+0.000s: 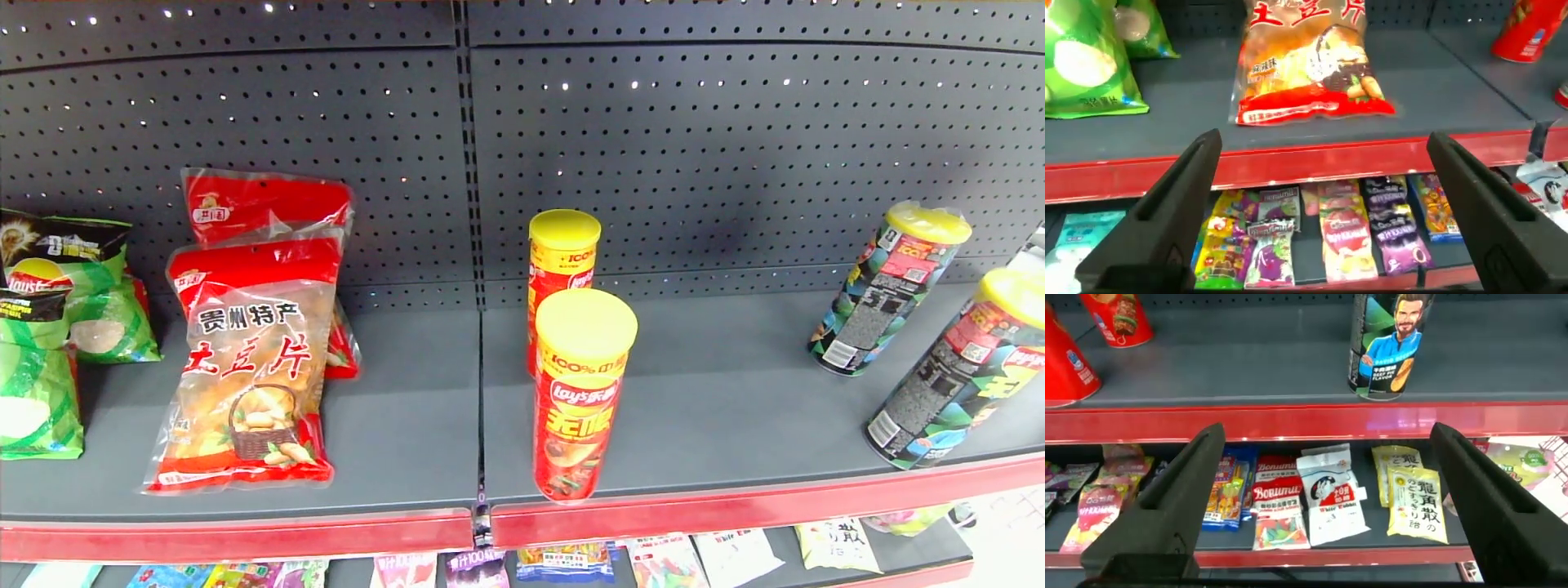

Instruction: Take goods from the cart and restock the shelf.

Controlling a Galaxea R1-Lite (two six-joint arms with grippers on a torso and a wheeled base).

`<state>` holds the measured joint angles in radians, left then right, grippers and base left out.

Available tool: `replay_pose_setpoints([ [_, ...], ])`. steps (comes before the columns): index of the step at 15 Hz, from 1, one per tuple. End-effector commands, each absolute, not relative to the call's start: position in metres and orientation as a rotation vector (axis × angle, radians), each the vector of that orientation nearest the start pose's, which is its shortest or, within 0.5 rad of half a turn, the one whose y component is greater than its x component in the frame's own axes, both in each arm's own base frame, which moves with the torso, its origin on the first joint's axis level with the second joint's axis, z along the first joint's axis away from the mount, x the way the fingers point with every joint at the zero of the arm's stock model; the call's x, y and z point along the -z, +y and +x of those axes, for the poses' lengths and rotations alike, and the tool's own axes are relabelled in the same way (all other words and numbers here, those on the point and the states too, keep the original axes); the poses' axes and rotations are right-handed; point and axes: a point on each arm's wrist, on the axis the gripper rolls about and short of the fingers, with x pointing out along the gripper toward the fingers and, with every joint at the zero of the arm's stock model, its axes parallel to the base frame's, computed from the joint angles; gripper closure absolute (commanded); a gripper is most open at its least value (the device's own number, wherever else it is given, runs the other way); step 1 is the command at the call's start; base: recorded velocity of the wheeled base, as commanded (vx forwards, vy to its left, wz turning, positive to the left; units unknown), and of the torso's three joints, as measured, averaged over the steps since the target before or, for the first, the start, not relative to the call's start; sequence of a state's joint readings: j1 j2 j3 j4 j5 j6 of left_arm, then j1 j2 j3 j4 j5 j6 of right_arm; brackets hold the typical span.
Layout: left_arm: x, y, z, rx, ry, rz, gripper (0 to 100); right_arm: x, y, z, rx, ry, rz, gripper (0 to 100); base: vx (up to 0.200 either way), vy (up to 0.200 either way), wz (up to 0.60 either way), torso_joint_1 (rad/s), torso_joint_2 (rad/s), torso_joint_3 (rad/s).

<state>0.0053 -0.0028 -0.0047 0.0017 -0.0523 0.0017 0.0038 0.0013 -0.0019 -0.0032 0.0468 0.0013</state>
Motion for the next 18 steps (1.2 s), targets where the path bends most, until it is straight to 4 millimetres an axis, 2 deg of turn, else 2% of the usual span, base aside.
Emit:
replay_pose_setpoints([
  [1,-0.0757,-0.0009,-0.0229,0.029,0.000,-0.002,0,-0.0758,0.0010,-0.0228,-0.051,-0.003,0.000,0,0.000,0.000,0.00,0.000,0.00,0.000],
  [18,-0.0755,0.0000,-0.0228,-0.017,0.000,0.002,0,-0.0758,0.0010,-0.0228,-0.049,-0.003,-0.002,0,0.000,0.000,0.00,0.000,0.00,0.000],
])
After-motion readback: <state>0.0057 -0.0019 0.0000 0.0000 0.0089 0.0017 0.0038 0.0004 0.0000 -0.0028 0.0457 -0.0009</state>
